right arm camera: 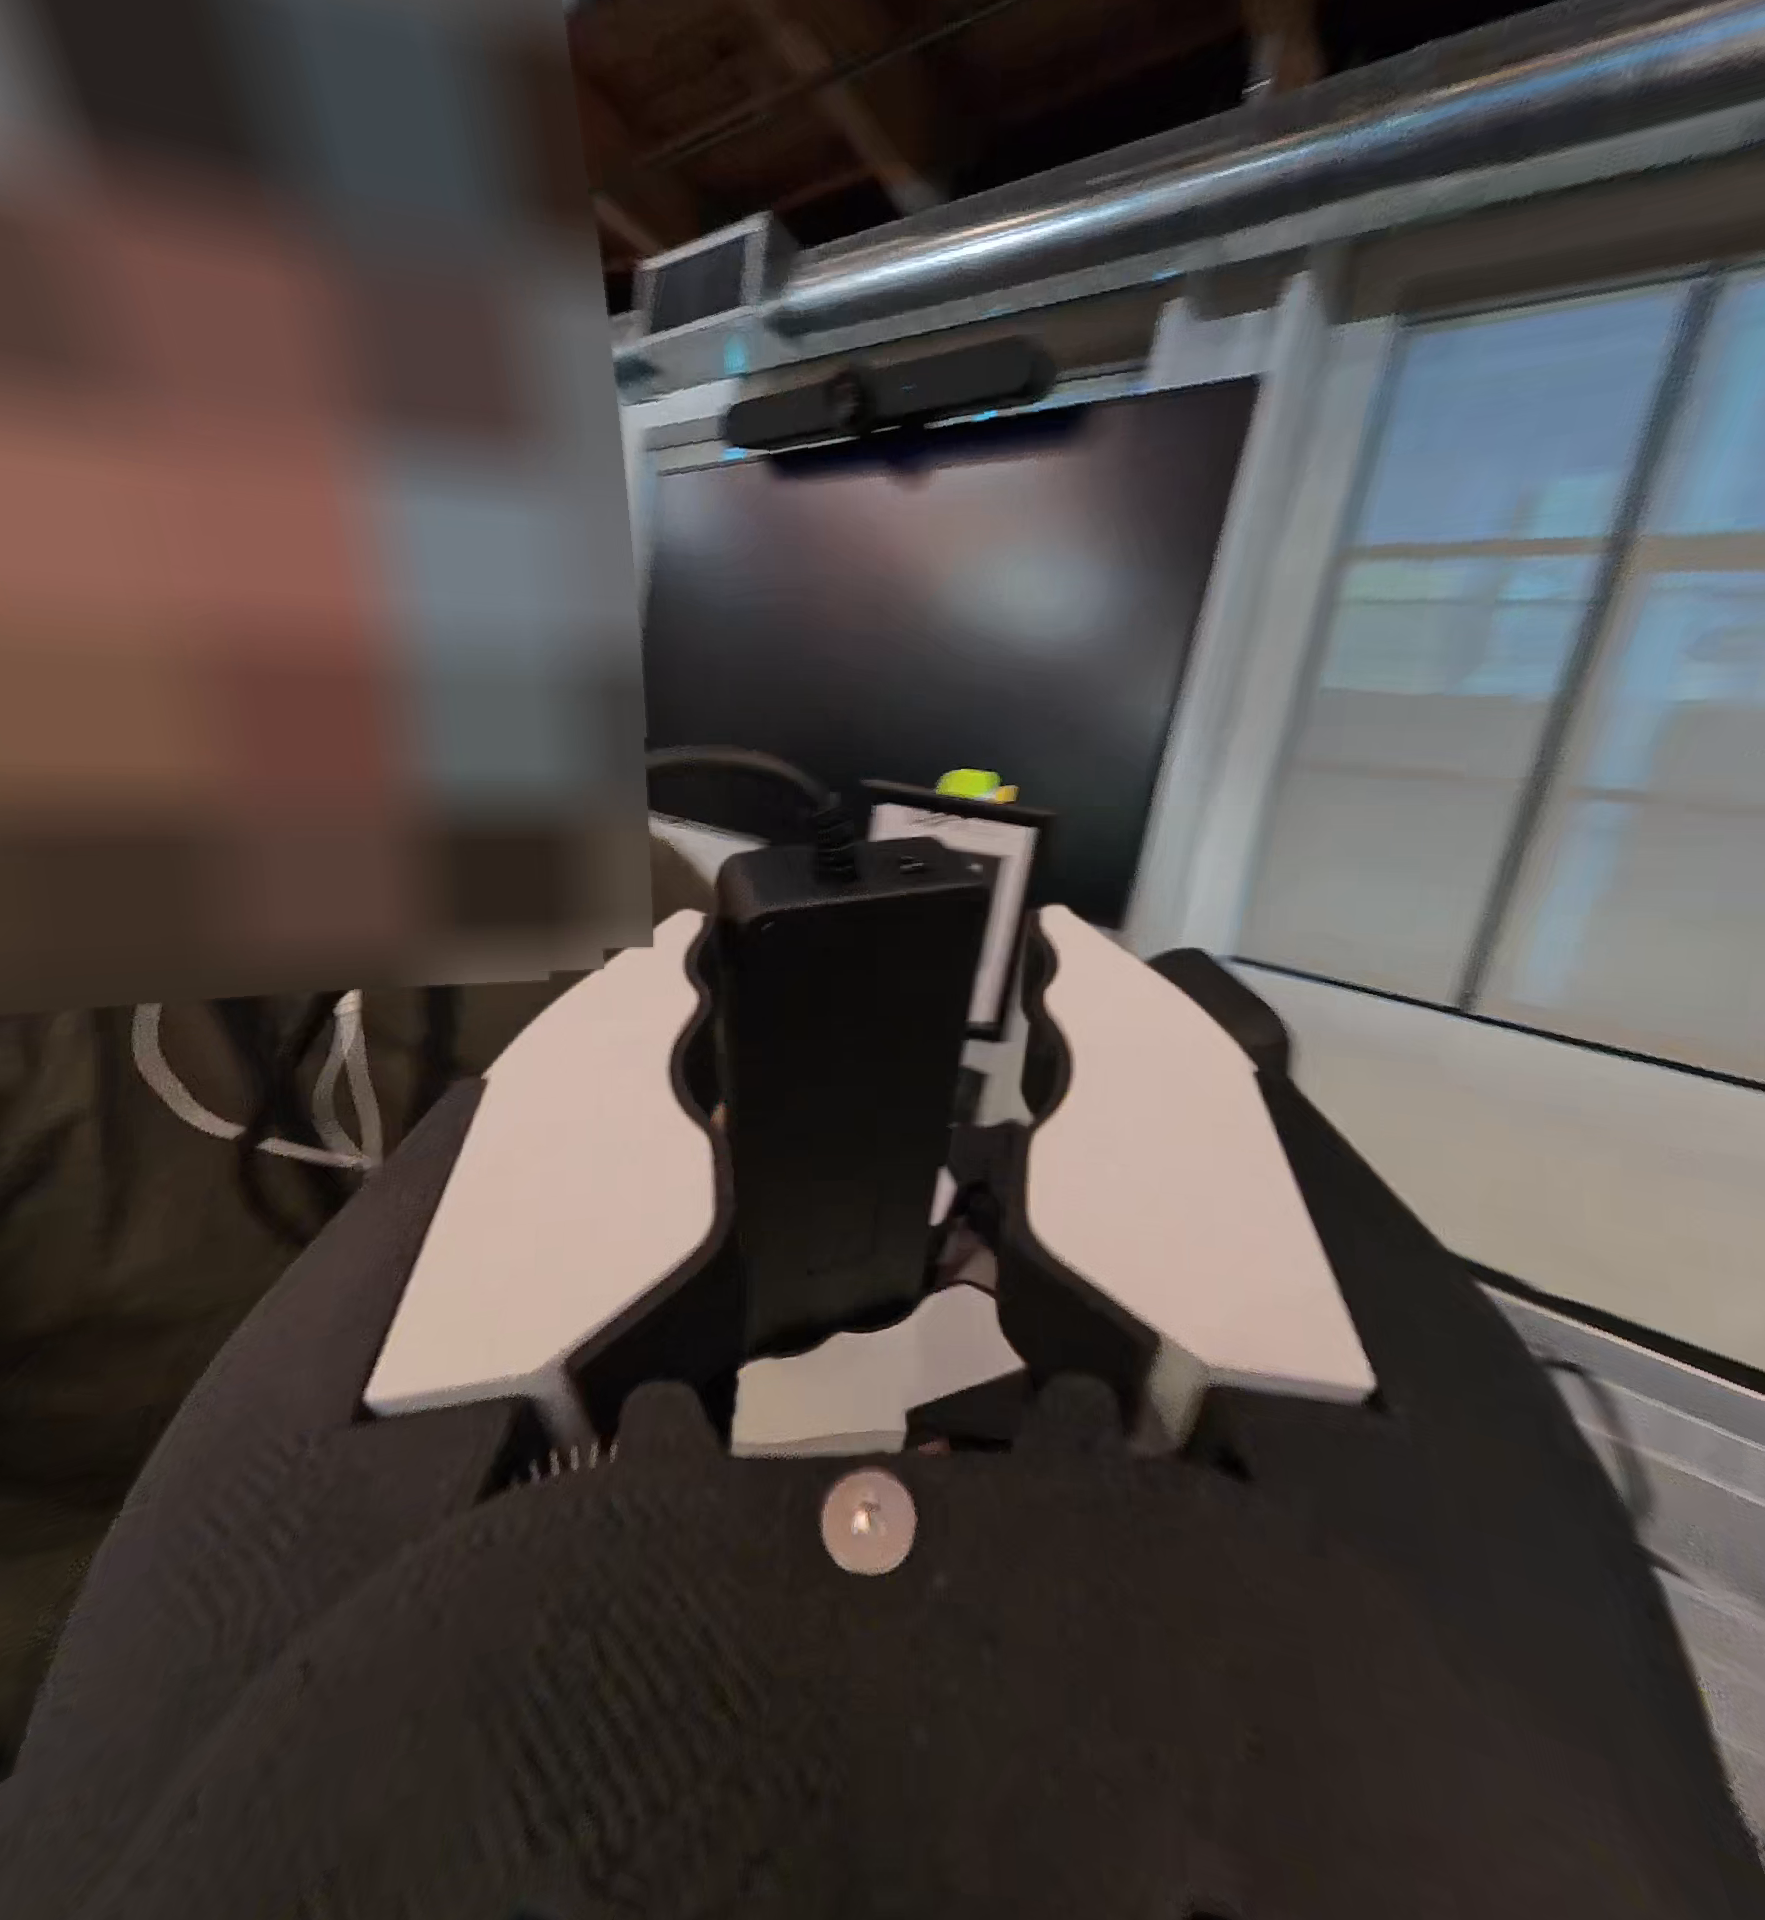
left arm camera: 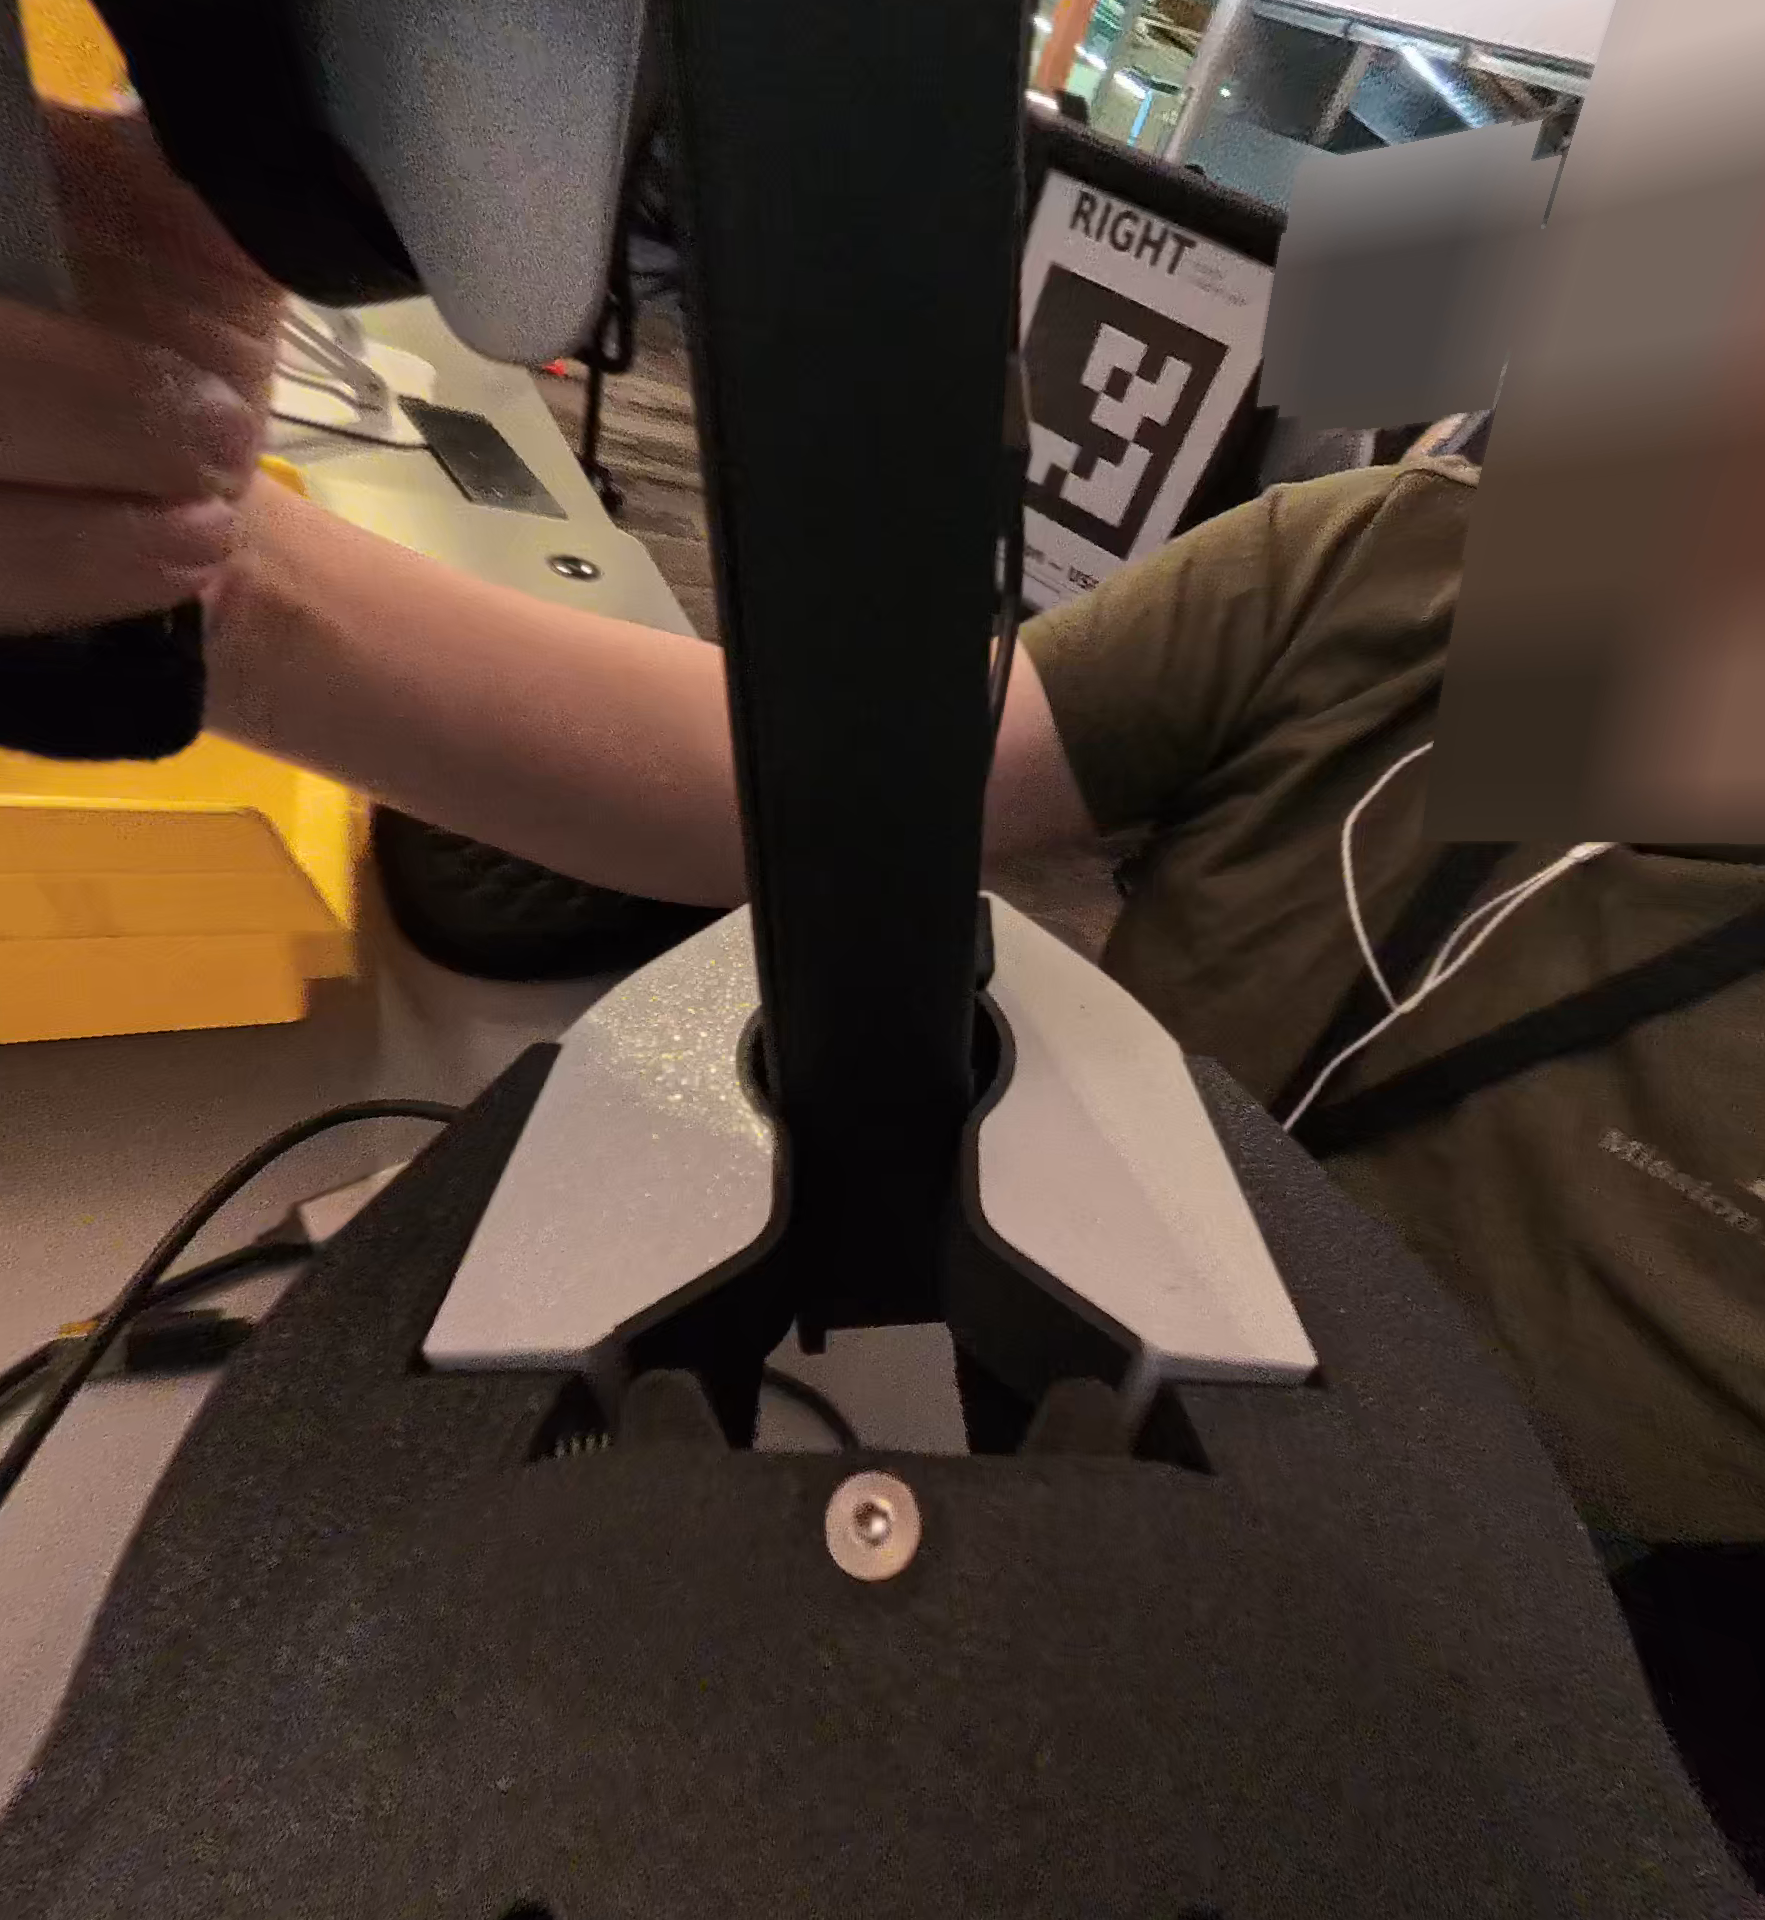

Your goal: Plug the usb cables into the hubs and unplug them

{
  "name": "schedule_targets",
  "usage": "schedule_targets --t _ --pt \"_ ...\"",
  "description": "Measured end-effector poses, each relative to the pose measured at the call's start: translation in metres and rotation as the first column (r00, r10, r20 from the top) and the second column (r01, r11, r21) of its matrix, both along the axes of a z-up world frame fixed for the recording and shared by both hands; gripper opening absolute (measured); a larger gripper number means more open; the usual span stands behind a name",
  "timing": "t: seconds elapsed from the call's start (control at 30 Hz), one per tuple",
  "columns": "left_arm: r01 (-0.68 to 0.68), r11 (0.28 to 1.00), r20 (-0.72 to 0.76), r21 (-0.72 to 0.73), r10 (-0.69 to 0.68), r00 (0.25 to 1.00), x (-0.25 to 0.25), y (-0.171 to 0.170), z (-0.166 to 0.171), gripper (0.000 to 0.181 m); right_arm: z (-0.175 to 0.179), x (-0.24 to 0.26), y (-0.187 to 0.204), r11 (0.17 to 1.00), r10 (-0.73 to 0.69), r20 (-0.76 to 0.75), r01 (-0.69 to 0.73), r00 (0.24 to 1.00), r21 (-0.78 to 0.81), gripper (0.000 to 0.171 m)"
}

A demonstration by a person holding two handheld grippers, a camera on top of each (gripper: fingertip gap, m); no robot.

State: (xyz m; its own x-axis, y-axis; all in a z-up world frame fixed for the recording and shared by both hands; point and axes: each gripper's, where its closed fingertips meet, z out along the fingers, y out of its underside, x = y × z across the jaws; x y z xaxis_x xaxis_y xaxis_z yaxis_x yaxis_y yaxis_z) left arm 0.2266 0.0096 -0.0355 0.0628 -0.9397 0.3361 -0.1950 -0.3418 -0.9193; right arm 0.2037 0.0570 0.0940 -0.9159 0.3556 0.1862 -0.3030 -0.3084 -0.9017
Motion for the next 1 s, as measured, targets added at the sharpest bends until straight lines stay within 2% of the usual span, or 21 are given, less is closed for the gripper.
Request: schedule_targets --t 0.07,0.13,0.2,0.23,0.3,0.4,0.47,0.57,0.7,0.77,0.83,0.93,1.0 --pt "-0.073 0.997 0.027 0.022 0.073 0.997 -0.01 0.01 0.005 0.028 0.007 -0.008 0.019 0.988 -0.152 0.022 0.153 0.988 -0.036 0.063" --pt "-0.159 0.987 0.013 0.016 0.159 0.987 -0.024 0.023 0.006 0.028 0.011 -0.021 0.044 0.94 -0.335 0.1 0.339 0.937 -0.031 0.063" --pt "-0.293 0.954 -0.016 0.057 0.294 0.956 -0.042 0.043 0.007 0.028 0.021 -0.029 0.081 0.84 -0.521 0.204 0.541 0.829 -0.052 0.061" --pt "-0.376 0.923 -0.027 0.083 0.379 0.925 -0.052 0.055 0.008 0.027 0.03 -0.027 0.099 0.774 -0.594 0.242 0.627 0.767 -0.088 0.054" --pt "-0.526 0.841 -0.015 0.128 0.532 0.847 -0.075 0.077 0.016 0.027 0.049 -0.011 0.129 0.609 -0.731 0.279 0.78 0.623 -0.147 0.045" --pt "-0.644 0.762 0.108 0.068 0.636 0.764 -0.098 0.097 0.038 0.027 0.073 0.017 0.134 0.406 -0.878 0.21 0.901 0.431 -0.15 0.038" --pt "-0.711 0.702 0.171 0.036 0.696 0.697 -0.115 0.109 0.049 0.027 0.083 0.024 0.117 0.336 -0.927 0.143 0.938 0.346 -0.09 0.029" --pt "-0.789 0.614 0.233 0.032 0.763 0.603 -0.133 0.123 0.06 0.027 0.076 0.003 0.084 0.317 -0.944 0.115 0.946 0.308 0.071 0.029" --pt "-0.833 0.543 0.23 0.109 0.801 0.552 -0.134 0.131 0.064 0.027 0.031 -0.062 0.059 0.372 -0.919 0.237 0.891 0.315 0.259 0.044" --pt "-0.838 0.515 0.21 0.182 0.812 0.545 -0.131 0.13 0.061 0.027 0.006 -0.09 0.066 0.315 -0.937 0.26 0.889 0.235 0.332 0.048" --pt "-0.83 0.503 0.172 0.241 0.82 0.547 -0.127 0.129 0.056 0.027 -0.008 -0.107 0.073 0.263 -0.948 0.263 0.904 0.178 0.336 0.051" --pt "-0.819 0.487 0.111 0.305 0.836 0.538 -0.124 0.13 0.046 0.027 -0.015 -0.12 0.067 0.318 -0.918 0.331 0.903 0.218 0.288 0.063" --pt "-0.814 0.484 0.104 0.322 0.836 0.538 -0.12 0.131 0.045 0.027 -0.016 -0.123 0.059 0.36 -0.897 0.363 0.894 0.253 0.266 0.057"
